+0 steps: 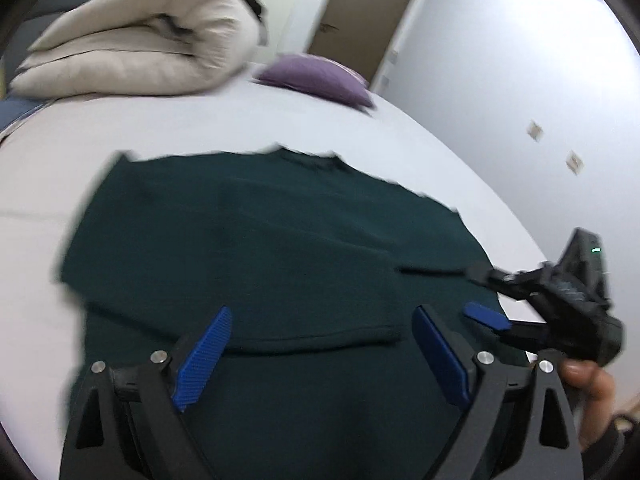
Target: Fold small clothes
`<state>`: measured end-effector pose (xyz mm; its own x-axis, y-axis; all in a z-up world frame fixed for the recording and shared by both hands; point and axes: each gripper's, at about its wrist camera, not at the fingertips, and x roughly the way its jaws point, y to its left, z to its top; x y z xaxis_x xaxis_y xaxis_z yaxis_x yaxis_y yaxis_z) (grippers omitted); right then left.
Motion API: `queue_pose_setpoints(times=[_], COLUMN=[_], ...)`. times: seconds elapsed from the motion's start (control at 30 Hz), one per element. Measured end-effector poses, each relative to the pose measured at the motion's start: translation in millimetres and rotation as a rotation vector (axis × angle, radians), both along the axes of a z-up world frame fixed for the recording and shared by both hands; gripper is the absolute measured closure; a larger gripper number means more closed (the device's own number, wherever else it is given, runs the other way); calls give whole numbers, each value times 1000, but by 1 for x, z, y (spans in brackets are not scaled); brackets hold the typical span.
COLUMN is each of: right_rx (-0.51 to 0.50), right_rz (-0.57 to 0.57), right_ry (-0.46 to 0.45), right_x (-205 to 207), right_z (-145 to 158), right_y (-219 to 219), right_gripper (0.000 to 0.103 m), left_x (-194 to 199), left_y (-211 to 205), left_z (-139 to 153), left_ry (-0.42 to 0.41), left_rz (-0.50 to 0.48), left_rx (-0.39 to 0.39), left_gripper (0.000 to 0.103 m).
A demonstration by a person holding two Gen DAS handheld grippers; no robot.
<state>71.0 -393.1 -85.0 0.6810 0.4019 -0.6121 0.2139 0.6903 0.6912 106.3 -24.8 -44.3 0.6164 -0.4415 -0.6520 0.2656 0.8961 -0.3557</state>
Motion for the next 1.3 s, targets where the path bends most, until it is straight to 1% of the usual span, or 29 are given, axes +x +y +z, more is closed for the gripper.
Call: queue_pose_setpoints(times=[0.03, 0.1, 0.17, 0.2, 0.23, 0.27, 0.3, 0.37, 0.4, 0.47, 0.53, 0.63, 0.7, 0.77, 0.8, 0.83, 0.87, 0.93, 0.97, 1.0, 1.07, 1.1, 1.13, 1.2, 1.23, 1.27, 1.3], right_rx=[-5, -31, -53, -96, -137, -184, -263, -352, -380, -419, -486, -585, -635, -637, -630, -613, -592, -556, -544, -528, -482, -466, -452, -409, -385, -381, -393], right_rz=[45, 95, 146, 178, 186, 194, 232, 263, 266, 288, 301, 344, 363, 350, 325, 304, 288, 280, 269, 258, 258, 255, 252, 233, 226, 226, 233], right_ry=[7, 44, 71, 96, 108, 112, 113, 133, 134, 91, 28, -118, -200, -234, -241, -242, -225, -159, -118, -49, 40, 52, 49, 24, 23, 24, 20], right_x=[14, 38, 55, 68, 74, 79, 86, 91, 92, 88, 85, 78, 78, 85, 91, 98, 103, 119, 125, 137, 145, 145, 142, 136, 139, 142, 136], right_z=[-1, -6, -10, -15, -17, -16, -14, -12, -9, 11, 36, 83, 105, 113, 113, 109, 101, 77, 62, 37, 1, -9, -16, -22, -24, -23, -25], right_y=[14, 40, 62, 77, 86, 95, 110, 122, 123, 126, 132, 142, 141, 131, 114, 99, 85, 62, 52, 38, 23, 19, 15, 7, 3, 1, 0], right_gripper=[21, 21, 21, 23, 25, 37, 60, 81, 97, 97, 97, 97, 97, 97, 97, 97, 97, 97, 97, 96, 96, 96, 95, 94, 94, 94, 94], left_x=[2, 7, 13, 19, 21, 25, 29, 32, 36, 41, 46, 52, 62, 72, 81, 88, 101, 117, 127, 140, 156, 164, 168, 178, 182, 187, 189], left_y=[17, 58, 85, 98, 108, 117, 123, 131, 134, 138, 136, 136, 136, 136, 135, 133, 129, 125, 122, 118, 115, 114, 114, 110, 107, 105, 103], left_z=[2, 3, 0, -2, -3, -4, -4, -5, -5, -8, -9, -8, -10, -12, -13, -16, -21, -30, -37, -43, -50, -54, -55, -57, -59, -61, -62], left_ry=[1, 10, 21, 29, 33, 33, 32, 29, 25, 25, 25, 20, 26, 23, 23, 29, 46, 74, 100, 132, 177, 200, 200, 192, 197, 195, 184], left_rz=[30, 109, 171, 201, 224, 250, 264, 285, 296, 304, 308, 321, 335, 351, 358, 359, 358, 354, 343, 331, 325, 328, 331, 333, 329, 329, 331], left_rx=[-19, -53, -56, -59, -64, -75, -81, -87, -87, -93, -97, -97, -90, -80, -60, -39, 1, 36, 58, 80, 103, 110, 113, 161, 186, 210, 239], left_gripper=[10, 10, 12, 13, 14, 14, 14, 14, 14, 14, 14, 14, 14, 14, 14, 14, 15, 18, 22, 24, 26, 26, 26, 27, 31, 36, 39])
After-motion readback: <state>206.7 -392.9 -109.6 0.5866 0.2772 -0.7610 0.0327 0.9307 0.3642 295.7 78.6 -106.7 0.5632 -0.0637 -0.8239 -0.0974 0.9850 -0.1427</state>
